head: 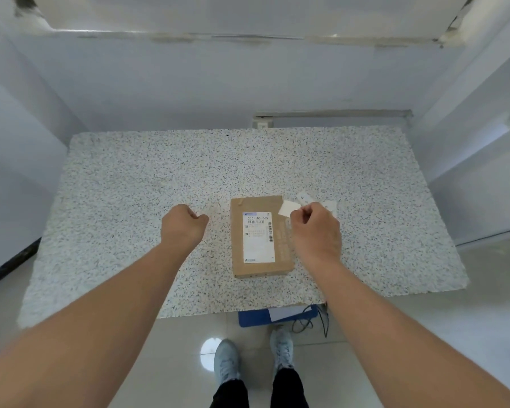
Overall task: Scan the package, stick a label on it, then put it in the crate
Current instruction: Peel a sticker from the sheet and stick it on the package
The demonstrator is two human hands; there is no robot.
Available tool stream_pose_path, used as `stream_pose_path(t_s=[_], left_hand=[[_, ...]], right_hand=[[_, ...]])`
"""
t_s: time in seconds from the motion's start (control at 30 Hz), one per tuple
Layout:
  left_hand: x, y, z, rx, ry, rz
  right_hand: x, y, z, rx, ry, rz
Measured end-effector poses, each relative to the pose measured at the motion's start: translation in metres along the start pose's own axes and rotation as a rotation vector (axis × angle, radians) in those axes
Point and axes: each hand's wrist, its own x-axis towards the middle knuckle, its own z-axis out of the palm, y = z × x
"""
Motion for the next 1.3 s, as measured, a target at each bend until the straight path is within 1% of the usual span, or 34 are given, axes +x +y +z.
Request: stream_pose_path(t_s=[0.07, 0.13, 0.2, 0.3, 0.47, 0.6, 0.83, 0.97, 1.03, 1.13, 1.2, 1.3], left_hand=[[-0.002, 0.003, -0.001, -0.029, -0.005, 0.016], [-0.005, 0.011, -0.001, -0.129, -0.059, 0.066], [-0.010, 0.024, 0.001, -0.225, -0.197, 0.144], [-0.016, 0.049, 0.008, -0.270, -0.423, 0.244], [-0.025, 0.078, 0.024, -0.354, -0.541, 0.249], [-0.029, 0.085, 0.029, -0.417, -0.571, 0.210], [-0.029, 0.089, 0.031, -0.585, -0.625, 0.158], [-0.026, 0.091, 0.032, -0.566, -0.609, 0.158], [-0.024, 0.091, 0.035, -0.557, -0.591, 0.146], [-0.021, 0.091, 0.038, -0.551, -0.557, 0.113], [-0.019, 0.091, 0.039, -0.520, -0.551, 0.106], [-0.015, 0.090, 0.039, -0.491, -0.534, 0.099]], right_hand=[[0.002, 0.000, 0.002, -0.003, -0.015, 0.000], [0.002, -0.001, 0.005, 0.001, -0.029, -0.015], [0.001, -0.002, 0.007, 0.015, -0.048, -0.033], [0.001, -0.005, 0.009, 0.037, -0.070, -0.053], [0.001, -0.005, 0.008, 0.131, -0.096, -0.099], [0.003, -0.005, 0.004, 0.216, -0.115, -0.152], [0.009, -0.001, -0.004, 0.287, -0.149, -0.207], [0.012, 0.002, -0.007, 0.303, -0.198, -0.242], [0.014, 0.004, -0.008, 0.287, -0.189, -0.252], [0.018, 0.007, -0.007, 0.294, -0.107, -0.201], [0.023, 0.010, -0.007, 0.300, -0.035, -0.128], [0.032, 0.015, -0.006, 0.281, -0.034, -0.034]])
